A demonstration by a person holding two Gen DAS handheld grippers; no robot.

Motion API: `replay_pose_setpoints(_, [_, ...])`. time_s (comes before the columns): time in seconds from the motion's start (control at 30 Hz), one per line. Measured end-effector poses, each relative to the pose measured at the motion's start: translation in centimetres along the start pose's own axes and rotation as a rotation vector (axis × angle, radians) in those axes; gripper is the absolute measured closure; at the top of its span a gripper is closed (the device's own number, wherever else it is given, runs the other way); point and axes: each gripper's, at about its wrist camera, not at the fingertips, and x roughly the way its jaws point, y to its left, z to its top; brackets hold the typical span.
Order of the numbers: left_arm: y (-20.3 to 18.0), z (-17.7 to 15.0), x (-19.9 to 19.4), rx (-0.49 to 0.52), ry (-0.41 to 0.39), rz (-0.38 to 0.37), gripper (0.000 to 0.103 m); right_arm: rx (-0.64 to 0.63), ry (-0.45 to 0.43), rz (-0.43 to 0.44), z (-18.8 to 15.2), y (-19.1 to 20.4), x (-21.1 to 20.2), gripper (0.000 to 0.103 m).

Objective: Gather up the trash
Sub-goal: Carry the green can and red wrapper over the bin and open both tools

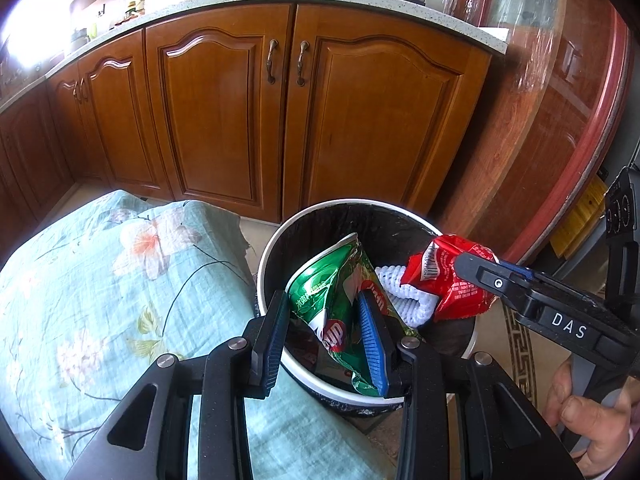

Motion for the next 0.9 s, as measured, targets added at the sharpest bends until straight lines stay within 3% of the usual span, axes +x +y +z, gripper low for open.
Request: replay_pose_setpoints(0.9, [-0.9, 0.9, 2.3, 0.005, 0.044, 0.014, 0.069, -0.034, 0.053, -0.047, 0.7, 0.1, 1.8, 0.061])
